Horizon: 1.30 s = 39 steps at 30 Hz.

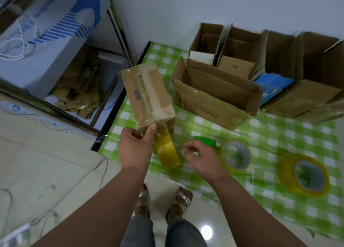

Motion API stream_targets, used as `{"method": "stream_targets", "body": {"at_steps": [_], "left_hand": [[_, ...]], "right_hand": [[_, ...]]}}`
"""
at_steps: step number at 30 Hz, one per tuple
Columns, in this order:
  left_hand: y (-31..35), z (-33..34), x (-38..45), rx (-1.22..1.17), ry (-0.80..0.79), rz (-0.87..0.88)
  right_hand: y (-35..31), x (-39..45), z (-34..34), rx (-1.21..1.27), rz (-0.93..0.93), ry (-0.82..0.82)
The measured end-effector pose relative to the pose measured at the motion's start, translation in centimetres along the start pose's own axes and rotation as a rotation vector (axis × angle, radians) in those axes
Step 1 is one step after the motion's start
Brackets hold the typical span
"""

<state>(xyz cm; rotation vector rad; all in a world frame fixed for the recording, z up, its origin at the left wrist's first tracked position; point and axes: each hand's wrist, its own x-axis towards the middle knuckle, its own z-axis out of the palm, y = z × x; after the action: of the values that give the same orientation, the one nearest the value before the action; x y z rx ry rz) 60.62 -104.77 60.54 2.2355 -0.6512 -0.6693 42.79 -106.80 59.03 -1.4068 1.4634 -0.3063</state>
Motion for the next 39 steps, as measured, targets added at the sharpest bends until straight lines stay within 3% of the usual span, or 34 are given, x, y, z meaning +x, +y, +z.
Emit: {"method": "stream_targets", "body": {"at_steps": [4, 8, 12, 17, 21, 25, 28, 33, 39], "left_hand": [[-0.4, 0.3, -0.8, -0.102, -0.052, -0.085], [-0.7, 0.8, -1.6, -0.275, -0.112, -0.149], [-0.7, 1.0, -1.8, -0.431, -0.2, -0.228], [-0.5, 1.1, -1.9, -0.552, -0.273, -0.323], [-0.5, 1.2, -2.0, -0.626, -0.298, -0.366], [-0.5, 1.1, -2.1, -0.713, -0.303, -0.406], [-0.5, 1.1, -2.1, -0.732, -0.308, -0.416], [-0.7, 1.2, -2.1, -0.752, -0.312, -0.421], [-0.8, 1.3, -2.3, -0.82, -0.319, -0.417]], "right_hand": [[1.3, 2.0, -2.7, -0.434, -0.038, 0.226], [2.5, 3.8, -4.0, -0.919, 0.094, 0.112], [3.3, 4.2, -3.7, -1.106, 0.079, 0.061], [2.8, 4.9, -3.9, -1.009, 0.025, 0.098], [0.0, 3.9, -5.1, -0.459, -0.06, 0.057], [-2.4, 1.7, -5.5, -0.295, -0.225, -0.039], [-3.1, 0.4, -5.2, -0.251, -0.269, -0.054], [-2.5, -0.9, -5.0, -0.111, -0.32, 0.116], [-4.5, -1.1, -2.8, -0.371, -0.505, 0.044]]}}
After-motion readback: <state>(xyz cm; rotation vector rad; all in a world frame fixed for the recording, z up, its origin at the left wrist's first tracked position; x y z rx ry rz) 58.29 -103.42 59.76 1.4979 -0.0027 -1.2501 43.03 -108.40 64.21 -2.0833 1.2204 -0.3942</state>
